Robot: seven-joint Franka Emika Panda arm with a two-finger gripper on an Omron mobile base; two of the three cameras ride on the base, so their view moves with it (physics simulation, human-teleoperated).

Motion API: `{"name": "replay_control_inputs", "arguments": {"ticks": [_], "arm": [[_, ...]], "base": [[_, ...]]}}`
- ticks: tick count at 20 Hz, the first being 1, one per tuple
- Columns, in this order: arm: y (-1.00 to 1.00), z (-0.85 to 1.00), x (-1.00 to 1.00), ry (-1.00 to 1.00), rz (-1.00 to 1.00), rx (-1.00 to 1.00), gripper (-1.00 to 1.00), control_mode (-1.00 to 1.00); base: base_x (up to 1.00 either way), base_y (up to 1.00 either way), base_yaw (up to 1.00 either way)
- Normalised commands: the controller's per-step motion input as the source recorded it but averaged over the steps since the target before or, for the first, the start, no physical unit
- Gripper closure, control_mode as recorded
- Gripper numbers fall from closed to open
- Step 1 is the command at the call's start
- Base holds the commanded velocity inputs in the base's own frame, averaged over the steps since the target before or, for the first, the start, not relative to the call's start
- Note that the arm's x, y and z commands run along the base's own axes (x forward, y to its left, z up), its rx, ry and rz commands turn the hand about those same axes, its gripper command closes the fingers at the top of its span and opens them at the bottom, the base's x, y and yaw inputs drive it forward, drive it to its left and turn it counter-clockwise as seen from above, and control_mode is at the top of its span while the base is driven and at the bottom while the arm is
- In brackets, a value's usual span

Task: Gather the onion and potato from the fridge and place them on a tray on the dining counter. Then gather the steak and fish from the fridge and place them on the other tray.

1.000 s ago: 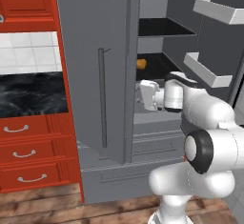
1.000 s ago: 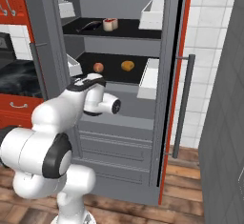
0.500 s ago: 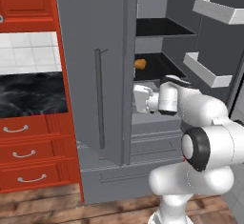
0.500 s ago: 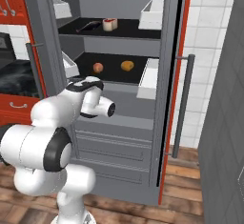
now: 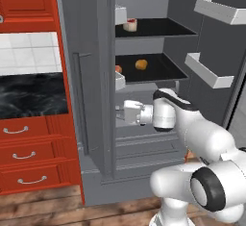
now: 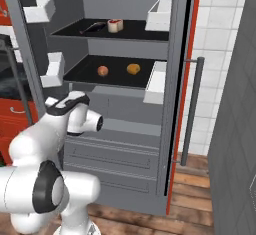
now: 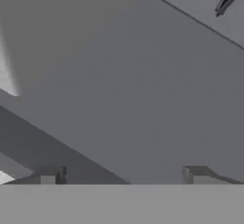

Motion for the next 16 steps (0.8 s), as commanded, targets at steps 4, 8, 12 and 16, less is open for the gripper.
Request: {"name": "replay_control_inputs", "arguments": {"ticks": [4,8,12,16], "arm": [[0.9,0.0,-0.56,-0.03,0.07,0.0,-1.0,-1.0],[0.78,0.0,-0.13,-0.03,0.03,0.0,-1.0,-1.0],[0.66,0.0,0.1,-0.03,0.0,0.0,-1.0,-1.0],[0.57,0.0,0.52,0.0,0.0,0.0,-1.0,-1.0]], "base": [[0.0,0.0,0.0],[0.0,0.0,0.0],[0.0,0.0,0.0],[0.0,0.0,0.0]]}}
